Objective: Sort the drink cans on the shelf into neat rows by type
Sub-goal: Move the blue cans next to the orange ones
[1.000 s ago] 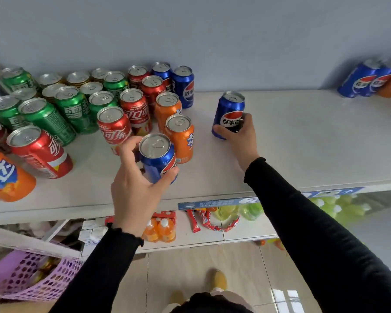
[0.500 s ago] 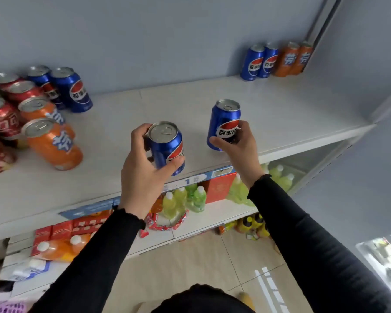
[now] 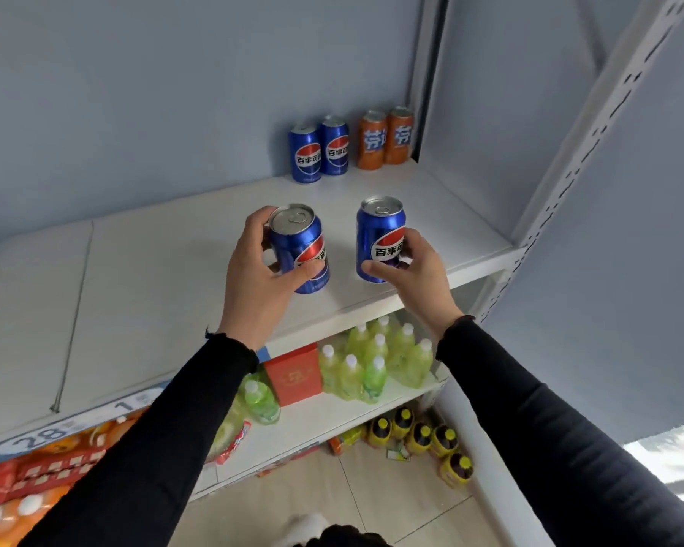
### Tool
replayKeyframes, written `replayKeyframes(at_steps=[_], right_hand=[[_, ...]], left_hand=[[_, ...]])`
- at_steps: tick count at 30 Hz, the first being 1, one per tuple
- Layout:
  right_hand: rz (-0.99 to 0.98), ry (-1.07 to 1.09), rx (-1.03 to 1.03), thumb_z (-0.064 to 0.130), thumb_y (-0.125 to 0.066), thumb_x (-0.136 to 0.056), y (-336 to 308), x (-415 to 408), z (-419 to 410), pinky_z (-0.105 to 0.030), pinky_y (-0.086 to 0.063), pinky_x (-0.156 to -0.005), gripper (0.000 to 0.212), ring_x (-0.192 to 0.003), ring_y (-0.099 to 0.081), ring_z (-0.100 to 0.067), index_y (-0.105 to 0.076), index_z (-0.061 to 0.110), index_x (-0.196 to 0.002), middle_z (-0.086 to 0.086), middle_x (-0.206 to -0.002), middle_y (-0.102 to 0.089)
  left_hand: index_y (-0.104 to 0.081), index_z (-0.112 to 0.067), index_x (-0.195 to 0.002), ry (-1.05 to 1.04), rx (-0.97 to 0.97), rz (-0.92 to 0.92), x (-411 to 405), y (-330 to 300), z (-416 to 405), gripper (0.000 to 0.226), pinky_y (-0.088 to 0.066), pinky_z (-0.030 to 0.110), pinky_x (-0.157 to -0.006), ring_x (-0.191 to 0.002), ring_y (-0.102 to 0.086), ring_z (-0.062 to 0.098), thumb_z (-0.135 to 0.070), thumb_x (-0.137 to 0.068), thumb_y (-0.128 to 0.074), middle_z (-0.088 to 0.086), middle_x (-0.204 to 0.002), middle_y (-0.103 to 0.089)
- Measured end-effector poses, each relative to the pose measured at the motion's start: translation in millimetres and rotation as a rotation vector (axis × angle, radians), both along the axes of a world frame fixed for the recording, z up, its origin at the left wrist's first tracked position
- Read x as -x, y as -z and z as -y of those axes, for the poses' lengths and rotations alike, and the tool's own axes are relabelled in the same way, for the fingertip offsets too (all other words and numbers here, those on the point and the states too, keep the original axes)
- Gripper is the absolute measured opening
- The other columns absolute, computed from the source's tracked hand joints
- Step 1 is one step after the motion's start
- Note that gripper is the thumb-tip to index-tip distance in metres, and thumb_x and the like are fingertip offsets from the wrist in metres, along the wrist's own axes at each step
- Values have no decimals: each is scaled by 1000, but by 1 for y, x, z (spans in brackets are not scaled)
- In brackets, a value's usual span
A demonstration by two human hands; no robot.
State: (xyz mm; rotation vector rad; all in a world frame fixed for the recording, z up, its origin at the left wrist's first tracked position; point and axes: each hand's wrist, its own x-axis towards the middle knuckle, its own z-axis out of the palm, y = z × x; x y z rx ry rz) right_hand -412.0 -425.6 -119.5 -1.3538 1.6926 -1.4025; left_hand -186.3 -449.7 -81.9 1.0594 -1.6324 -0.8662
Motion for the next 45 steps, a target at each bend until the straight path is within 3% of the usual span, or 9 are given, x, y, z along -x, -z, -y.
replayKeyframes(at_steps=[5,14,18,23,28,32,37,42,45], right_hand=[[24,-11,7,26,-86,-74,-1,19,62,-17,-51,-76,64,-98,-65,-8,-53,21,-129,5,-112,-68],[26,-64,-34,24,-82,-80,3,33,180,-12,-48,-77,67,-104,-61,-11,-44,18,-135,4,-124,-62],[2,-80,-5,25,-81,-82,7,36,215,-25,-50,-94,74,-112,-58,-12,-39,19,-143,-1,-137,-58],[39,-113,27,17,-80,-83,12,43,241,-1,-44,-77,68,-113,-58,-11,-41,18,-138,2,-133,-59],[22,-170,42,19,-79,-83,19,49,254,-11,-46,-89,68,-115,-58,-9,-41,22,-139,4,-135,-59],[0,-170,50,24,-81,-81,23,51,258,-26,-49,-97,68,-113,-58,-7,-43,24,-138,12,-129,-58],[-60,-99,19,33,-83,-76,27,51,262,-44,-52,-100,70,-119,-57,-19,-42,25,-133,3,-131,-60],[-84,-101,-3,37,-86,-71,22,50,262,-50,-51,-99,76,-119,-56,-27,-42,21,-131,-3,-131,-59],[-83,-122,-10,32,-86,-72,18,53,247,-37,-41,-105,83,-126,-47,-25,-39,19,-140,-5,-140,-52]], left_hand=[[-48,-26,-136,5,22,67,32,-3,63,73,-55,28,-97,-113,-56,-3,-19,-75,-87,-13,-127,-59],[-47,-35,-138,9,12,200,55,14,180,72,-52,43,-102,-118,-59,10,-29,-77,-85,-16,-130,-61],[-46,-34,-138,9,-9,164,62,18,213,73,-51,39,-101,-116,-59,8,-28,-77,-86,-16,-128,-62],[-43,-29,-137,-3,5,171,68,25,239,73,-50,37,-103,-120,-57,10,-24,-78,-85,-9,-131,-59],[-42,-26,-143,-36,24,226,73,28,246,75,-47,27,-101,-122,-53,11,-24,-80,-83,-5,-137,-53],[-41,-25,-145,-25,14,216,78,25,244,74,-47,27,-102,-123,-55,10,-21,-83,-81,-8,-137,-55],[-38,-24,-143,-57,-47,204,83,21,237,72,-50,32,-101,-120,-56,12,-18,-85,-79,-8,-134,-55],[-35,-28,-147,-90,-75,249,86,18,231,72,-50,37,-102,-119,-57,13,-20,-88,-76,-7,-138,-54],[-31,-31,-151,-136,-121,229,87,21,217,76,-52,33,-98,-122,-56,13,-20,-89,-75,-6,-139,-53]])
